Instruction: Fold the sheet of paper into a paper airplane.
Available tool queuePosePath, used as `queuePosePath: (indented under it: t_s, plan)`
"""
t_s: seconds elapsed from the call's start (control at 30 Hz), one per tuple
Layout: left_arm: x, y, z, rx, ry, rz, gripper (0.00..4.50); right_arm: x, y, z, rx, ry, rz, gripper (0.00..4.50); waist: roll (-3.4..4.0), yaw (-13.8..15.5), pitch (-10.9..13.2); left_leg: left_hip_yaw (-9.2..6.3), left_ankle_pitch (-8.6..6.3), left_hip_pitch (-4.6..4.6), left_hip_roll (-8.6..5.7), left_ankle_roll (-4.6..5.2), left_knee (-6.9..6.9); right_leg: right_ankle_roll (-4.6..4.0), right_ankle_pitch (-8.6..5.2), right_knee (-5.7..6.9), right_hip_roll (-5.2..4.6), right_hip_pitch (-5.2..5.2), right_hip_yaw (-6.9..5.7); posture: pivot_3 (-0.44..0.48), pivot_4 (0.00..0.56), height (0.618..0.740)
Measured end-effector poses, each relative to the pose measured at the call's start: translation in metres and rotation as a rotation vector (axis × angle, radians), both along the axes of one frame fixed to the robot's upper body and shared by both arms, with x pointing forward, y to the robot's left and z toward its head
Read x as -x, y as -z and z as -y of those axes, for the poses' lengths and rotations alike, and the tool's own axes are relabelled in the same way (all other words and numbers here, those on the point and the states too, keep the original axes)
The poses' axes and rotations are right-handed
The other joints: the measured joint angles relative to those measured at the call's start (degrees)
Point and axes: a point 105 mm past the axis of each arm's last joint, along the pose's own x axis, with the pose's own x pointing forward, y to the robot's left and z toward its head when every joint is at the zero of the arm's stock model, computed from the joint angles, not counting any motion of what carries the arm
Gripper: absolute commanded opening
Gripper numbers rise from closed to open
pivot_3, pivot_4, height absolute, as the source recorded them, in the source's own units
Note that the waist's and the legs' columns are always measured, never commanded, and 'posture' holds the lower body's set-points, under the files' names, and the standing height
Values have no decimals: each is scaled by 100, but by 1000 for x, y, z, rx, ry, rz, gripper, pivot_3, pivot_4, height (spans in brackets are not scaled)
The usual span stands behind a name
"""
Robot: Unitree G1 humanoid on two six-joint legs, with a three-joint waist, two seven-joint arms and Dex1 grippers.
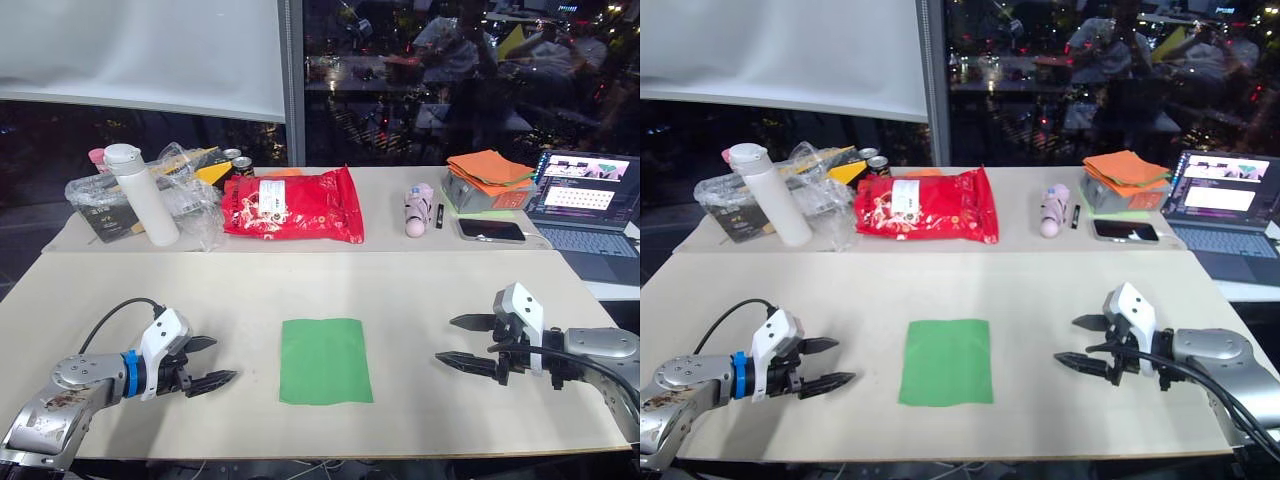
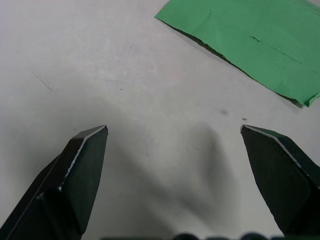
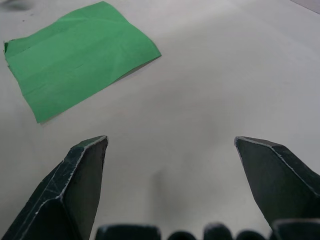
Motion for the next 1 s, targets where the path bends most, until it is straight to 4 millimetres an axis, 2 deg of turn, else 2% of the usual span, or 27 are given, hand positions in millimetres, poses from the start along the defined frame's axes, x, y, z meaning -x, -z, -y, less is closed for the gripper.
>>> queuePosePath:
  t_s: [0.1, 0.17, 0.27, 0.37, 0.57, 0.63, 0.7, 0.77, 0.83, 1.0]
  plan:
    - [0, -5, 2, 45, 6, -8, 4500, 1, 2, 3, -1, -3, -2, 4468, -1, 0, 0, -1, 0, 0, 0, 0, 0, 1, 0, 1, 0, 3, -1, 0, 150, 725]
    - [-3, -23, 12, 133, 51, -15, 4500, 4, 10, 8, 8, 4, -27, 4468, -2, 33, 2, -13, 0, -8, -1, 0, 10, 4, -1, 2, 2, -4, -8, 0, 150, 725]
    - [-3, -51, 25, 121, 171, 25, 3685, 9, 9, 0, 38, -41, -27, 4500, 5, 18, -1, -13, 0, -7, -1, 0, 11, 5, -1, -1, 3, 3, -6, 0, 150, 725]
    - [0, -56, 43, 78, 306, 14, 2661, 15, 4, -14, 68, -86, -14, 4500, 29, -12, -15, -13, -2, -6, 0, 3, 10, 7, -1, 3, 7, 11, -6, 0, 150, 725]
    - [-14, -54, 68, 21, 411, 29, 664, 23, 3, -35, 92, -97, -17, 2664, 26, 1, -15, -44, -1, -17, 3, 4, 15, 15, 3, 5, 27, 9, -5, 0, 150, 725]
    - [-19, -49, 76, 5, 431, 24, 6, 23, 3, -45, 87, -94, -9, 1920, 26, -3, -16, -44, -1, -17, 3, 4, 15, 33, 13, 4, 28, 10, -5, 0, 150, 725]
    - [-20, -39, 90, 3, 474, 16, 0, 20, 6, -58, 75, -99, -3, 1297, 26, -1, -16, -45, -1, -21, 3, 4, 16, 47, 21, 5, 28, 8, -5, 0, 150, 725]
    - [-20, -24, 102, -16, 514, -12, 0, 17, 10, -66, 87, -89, -1, 473, 26, 6, -16, -47, -1, -28, 3, 5, 18, 49, 24, 5, 30, 6, -5, 0, 150, 725]
    - [-23, -16, 108, -38, 523, -19, 0, 13, 15, -68, 116, -72, -4, 40, 27, 13, -17, -50, -1, -27, 2, 5, 21, 49, 24, 5, 31, 8, -5, 0, 150, 725]
    - [-41, 3, 124, -70, 513, -7, 0, 3, 15, -84, 123, -54, -3, 40, 28, 23, -18, -54, 0, -31, 1, 6, 24, 53, 26, 7, 33, 8, -5, 0, 150, 725]
